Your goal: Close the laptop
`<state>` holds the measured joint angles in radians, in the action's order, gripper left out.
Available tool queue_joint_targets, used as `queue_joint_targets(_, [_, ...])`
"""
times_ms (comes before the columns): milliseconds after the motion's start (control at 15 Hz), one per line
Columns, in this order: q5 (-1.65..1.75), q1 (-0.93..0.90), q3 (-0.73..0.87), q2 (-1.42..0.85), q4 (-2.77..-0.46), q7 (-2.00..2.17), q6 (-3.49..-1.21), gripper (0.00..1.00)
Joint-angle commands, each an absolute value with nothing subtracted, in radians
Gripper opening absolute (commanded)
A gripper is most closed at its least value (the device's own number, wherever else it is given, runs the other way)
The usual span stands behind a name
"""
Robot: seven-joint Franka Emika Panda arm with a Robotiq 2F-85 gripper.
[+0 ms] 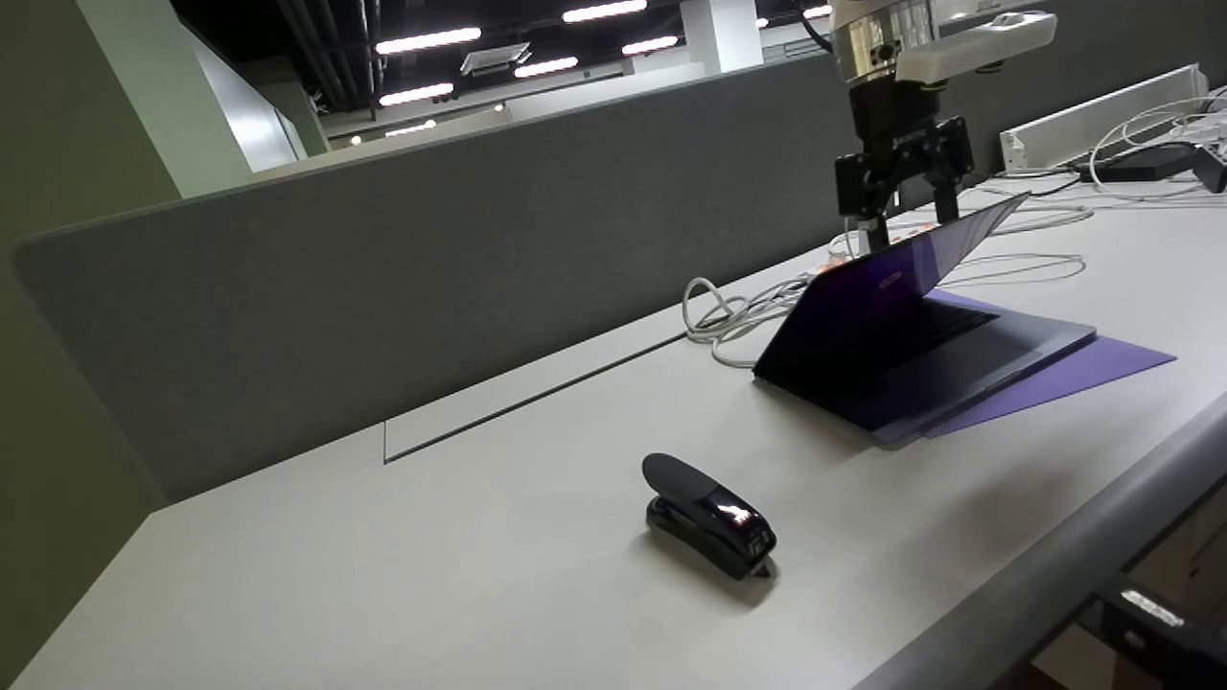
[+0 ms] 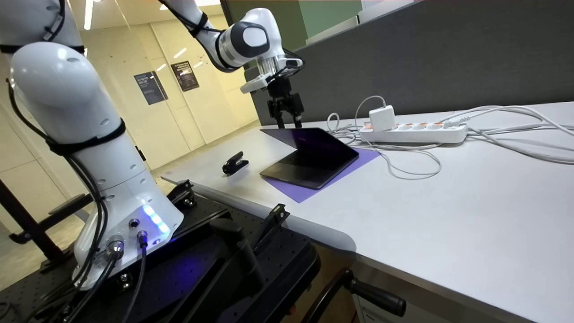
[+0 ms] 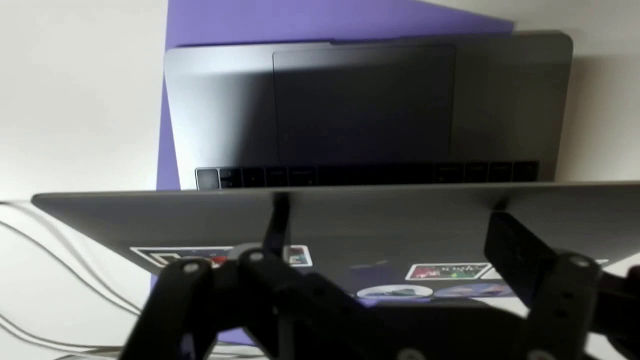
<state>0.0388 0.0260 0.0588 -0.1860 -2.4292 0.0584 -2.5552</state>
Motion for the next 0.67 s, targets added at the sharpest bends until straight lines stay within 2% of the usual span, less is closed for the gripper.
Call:
queue_joint_targets(0, [0.067,0.015,0.069,-0.135,-2.475,0.136,-2.495,1.0])
queue_joint_targets(600, [0.041,0.027,0.059,-0.16,-2.459,0.093,-2.508,1.0])
